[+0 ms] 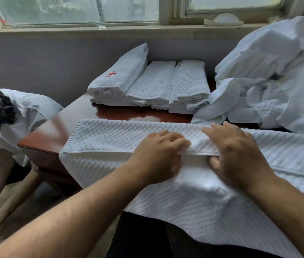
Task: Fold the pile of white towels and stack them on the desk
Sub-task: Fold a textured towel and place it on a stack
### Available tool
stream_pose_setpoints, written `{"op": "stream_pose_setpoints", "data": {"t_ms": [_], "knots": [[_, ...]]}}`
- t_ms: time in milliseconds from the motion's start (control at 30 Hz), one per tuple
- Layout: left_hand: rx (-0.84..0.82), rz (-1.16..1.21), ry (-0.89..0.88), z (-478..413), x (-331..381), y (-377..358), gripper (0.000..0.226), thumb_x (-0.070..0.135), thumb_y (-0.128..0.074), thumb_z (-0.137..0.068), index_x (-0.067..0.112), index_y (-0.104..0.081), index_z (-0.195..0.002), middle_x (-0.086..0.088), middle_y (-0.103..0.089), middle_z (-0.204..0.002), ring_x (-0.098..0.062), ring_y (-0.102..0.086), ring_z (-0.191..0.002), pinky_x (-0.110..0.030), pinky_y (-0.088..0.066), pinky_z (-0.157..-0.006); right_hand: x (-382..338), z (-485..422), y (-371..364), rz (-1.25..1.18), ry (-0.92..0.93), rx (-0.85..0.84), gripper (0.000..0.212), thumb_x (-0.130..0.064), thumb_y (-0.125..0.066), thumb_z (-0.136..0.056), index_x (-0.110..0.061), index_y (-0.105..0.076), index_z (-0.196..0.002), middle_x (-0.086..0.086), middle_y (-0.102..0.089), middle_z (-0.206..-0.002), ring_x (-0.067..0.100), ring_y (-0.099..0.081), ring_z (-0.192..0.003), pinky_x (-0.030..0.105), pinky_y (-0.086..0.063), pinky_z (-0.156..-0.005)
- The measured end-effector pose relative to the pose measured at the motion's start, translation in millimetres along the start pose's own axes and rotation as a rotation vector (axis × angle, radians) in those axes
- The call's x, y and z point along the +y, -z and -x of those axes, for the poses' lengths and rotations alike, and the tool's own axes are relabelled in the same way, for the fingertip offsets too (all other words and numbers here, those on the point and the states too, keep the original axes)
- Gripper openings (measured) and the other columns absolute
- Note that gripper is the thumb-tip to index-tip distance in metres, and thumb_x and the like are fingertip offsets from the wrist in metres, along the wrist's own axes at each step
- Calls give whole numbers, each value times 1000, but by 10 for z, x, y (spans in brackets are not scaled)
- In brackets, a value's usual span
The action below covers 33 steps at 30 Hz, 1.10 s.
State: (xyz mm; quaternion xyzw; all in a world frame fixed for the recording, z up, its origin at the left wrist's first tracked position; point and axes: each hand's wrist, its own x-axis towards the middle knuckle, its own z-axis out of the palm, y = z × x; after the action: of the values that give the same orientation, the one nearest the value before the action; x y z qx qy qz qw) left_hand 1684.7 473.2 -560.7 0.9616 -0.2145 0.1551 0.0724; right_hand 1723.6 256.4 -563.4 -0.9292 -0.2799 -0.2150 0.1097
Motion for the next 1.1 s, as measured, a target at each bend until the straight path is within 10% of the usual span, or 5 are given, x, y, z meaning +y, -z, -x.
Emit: {"op": "stream_pose_setpoints", "data": {"t_ms": [167, 367, 633, 967, 1100], "knots": [[54, -12, -17, -436, 427, -166, 51, 24, -59, -91, 24, -53, -141, 1, -60, -138, -26, -57, -119, -42, -49, -94, 432, 310, 127, 50, -167, 36, 57, -11, -72, -71, -9, -68, -128, 16, -64, -133, 40, -58, -123, 54, -48, -94], [289, 25, -117, -374, 435, -259, 22, 26, -62, -94, 14, -76, -108, -4, -76, -104, -29, -71, -90, -41, -57, -65, 707, 642, 188, 95, -236, 423, 20, -8, -51, -72, -14, -69, -76, 5, -70, -79, 33, -62, -79, 41, -42, -71], [298, 10, -262, -346, 386, -276, 29, 44, -66, -91, 20, -76, -79, 5, -69, -80, -20, -63, -71, -31, -47, -50, 667, 677, 198, 96, -193, 339, 15, -8, -46, -68, -14, -60, -64, 3, -60, -67, 32, -55, -70, 38, -35, -64], [0, 132, -153, -465, 560, -151, 59, 68, -21, -95, 32, -68, -94, 12, -63, -85, -10, -57, -71, -28, -40, -56, 821, 910, 379, 95, -396, 218, 49, 3, -59, -69, -18, -78, -109, 5, -73, -116, 37, -61, -107, 47, -44, -89], [-3, 246, -189, -901, 941, -191, 25, 46, -46, -100, 38, -67, -112, 13, -65, -105, -11, -57, -100, -33, -48, -77, 1157, 1098, 588, 125, -644, 175, 68, 8, -58, -68, -16, -66, -132, 11, -65, -131, 43, -53, -117, 53, -43, -97]]}}
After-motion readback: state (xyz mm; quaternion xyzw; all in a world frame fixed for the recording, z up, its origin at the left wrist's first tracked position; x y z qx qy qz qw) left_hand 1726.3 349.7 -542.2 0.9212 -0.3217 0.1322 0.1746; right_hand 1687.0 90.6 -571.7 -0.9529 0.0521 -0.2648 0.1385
